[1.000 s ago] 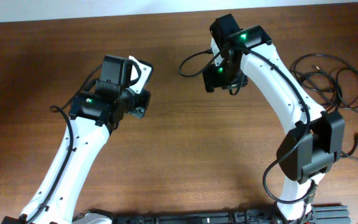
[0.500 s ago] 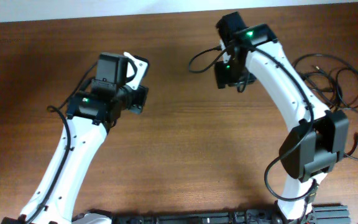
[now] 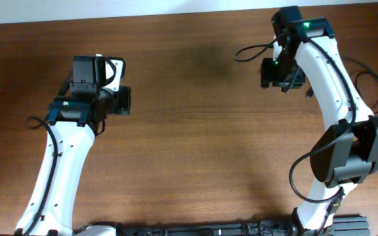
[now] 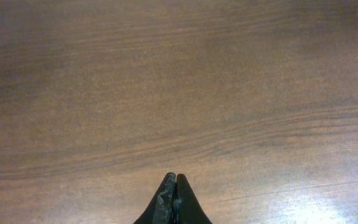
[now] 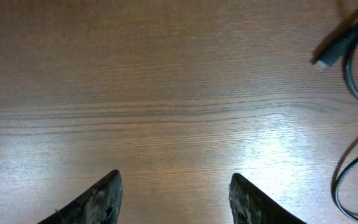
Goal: Untangle cables
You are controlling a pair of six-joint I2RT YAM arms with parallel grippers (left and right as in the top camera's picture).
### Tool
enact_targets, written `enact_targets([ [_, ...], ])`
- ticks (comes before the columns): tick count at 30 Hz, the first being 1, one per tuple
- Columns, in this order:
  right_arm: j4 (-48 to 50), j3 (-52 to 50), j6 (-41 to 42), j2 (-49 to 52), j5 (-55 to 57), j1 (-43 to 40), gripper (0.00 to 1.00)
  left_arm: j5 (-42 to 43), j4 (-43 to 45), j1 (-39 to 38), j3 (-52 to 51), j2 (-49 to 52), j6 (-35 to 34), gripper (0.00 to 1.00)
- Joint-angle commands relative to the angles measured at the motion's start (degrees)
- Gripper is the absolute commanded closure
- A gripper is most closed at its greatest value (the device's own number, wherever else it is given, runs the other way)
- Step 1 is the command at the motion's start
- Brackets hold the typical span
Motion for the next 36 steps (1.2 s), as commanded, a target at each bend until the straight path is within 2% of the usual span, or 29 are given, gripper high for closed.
enact_targets([
  [1, -0.5, 0.4, 0.5, -3.8, 0.1, 0.0, 0.5, 0.2, -1.3, 0.3, 0.7, -1.0, -1.0, 0.99],
  [4, -0.5, 0.4, 0.4, -4.8, 0.1, 0.0, 0.51, 0.2, -1.6, 0.3, 0.7, -1.0, -1.0, 1.0],
  [9, 0.1, 0.4, 0.2, -8.0, 0.8, 0.0, 0.5, 0.2, -2.0, 0.3, 0.7, -1.0, -1.0, 0.88],
  [16, 1.3, -2.2, 0.2, -12.7, 2.2, 0.0, 0.5, 0.2, -2.4, 0.3, 0.7, -1.0, -1.0, 0.88],
  [21, 6.7, -12.2, -1.3, -20.2, 2.3, 0.0, 0.5, 0.2, -2.4, 0.3, 0.7, -1.0, -1.0, 0.87],
  [24, 12.3, -21.9, -1.3, -27.6, 2.4, 0.0, 0.5, 0.2, -2.4, 0.3, 0.7, -1.0, -1.0, 0.86],
  [29, 18.1, -33.9, -1.3, -39.1, 2.7, 0.0, 0.5, 0.9, -2.4, 0.3, 0.7, -1.0, -1.0, 0.9],
  [36, 17.7, -39.6, -1.3, -52.2, 6.6, 0.0, 0.5, 0.9, -2.4, 0.3, 0.7, -1.0, -1.0, 0.96],
])
